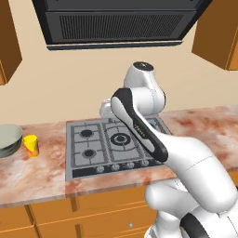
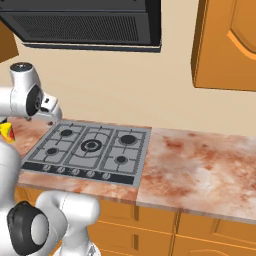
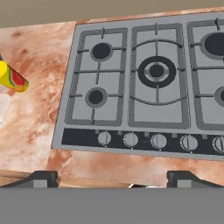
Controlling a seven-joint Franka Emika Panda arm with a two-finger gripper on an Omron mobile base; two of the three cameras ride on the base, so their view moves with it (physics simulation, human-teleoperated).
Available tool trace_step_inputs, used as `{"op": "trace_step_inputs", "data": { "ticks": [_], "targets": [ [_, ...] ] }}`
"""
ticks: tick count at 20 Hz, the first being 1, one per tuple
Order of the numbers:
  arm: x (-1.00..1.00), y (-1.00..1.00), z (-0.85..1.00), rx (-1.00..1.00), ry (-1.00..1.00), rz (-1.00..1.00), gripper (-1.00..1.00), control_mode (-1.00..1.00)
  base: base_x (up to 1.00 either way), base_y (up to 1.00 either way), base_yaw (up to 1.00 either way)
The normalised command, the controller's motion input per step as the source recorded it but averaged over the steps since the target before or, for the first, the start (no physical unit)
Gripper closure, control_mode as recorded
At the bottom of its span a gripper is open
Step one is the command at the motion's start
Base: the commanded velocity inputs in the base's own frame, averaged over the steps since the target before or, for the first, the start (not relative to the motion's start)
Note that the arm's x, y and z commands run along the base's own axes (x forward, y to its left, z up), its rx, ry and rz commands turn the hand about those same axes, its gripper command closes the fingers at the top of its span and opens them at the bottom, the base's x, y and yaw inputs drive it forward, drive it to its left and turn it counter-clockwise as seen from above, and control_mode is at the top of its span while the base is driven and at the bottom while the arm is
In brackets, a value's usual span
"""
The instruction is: Pick the cup and bowl from the counter and place them on the counter next to the sink.
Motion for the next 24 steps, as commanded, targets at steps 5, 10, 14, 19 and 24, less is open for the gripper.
{"op": "trace_step_inputs", "data": {
  "ticks": [5, 10, 14, 19, 24],
  "targets": [
    [0.0, 0.76, 0.0, 0.11, -0.01, 0.0, -1.0, -1.0, 0.0, 0.0, 0.0],
    [0.0, 0.76, 0.0, 0.04, 0.02, 0.0, -1.0, -1.0, 0.0, 0.0, 0.0],
    [0.0, 0.72, 0.0, 0.0, 0.13, 0.01, -1.0, -1.0, 0.0, 0.0, 0.0],
    [0.0, 0.69, 0.0, 0.0, 0.16, 0.01, -1.0, -1.0, 0.0, 0.0, 0.0],
    [0.01, 0.42, 0.0, 0.0, 0.14, 0.01, -1.0, -1.0, 0.0, 0.0, 0.0]
  ]
}}
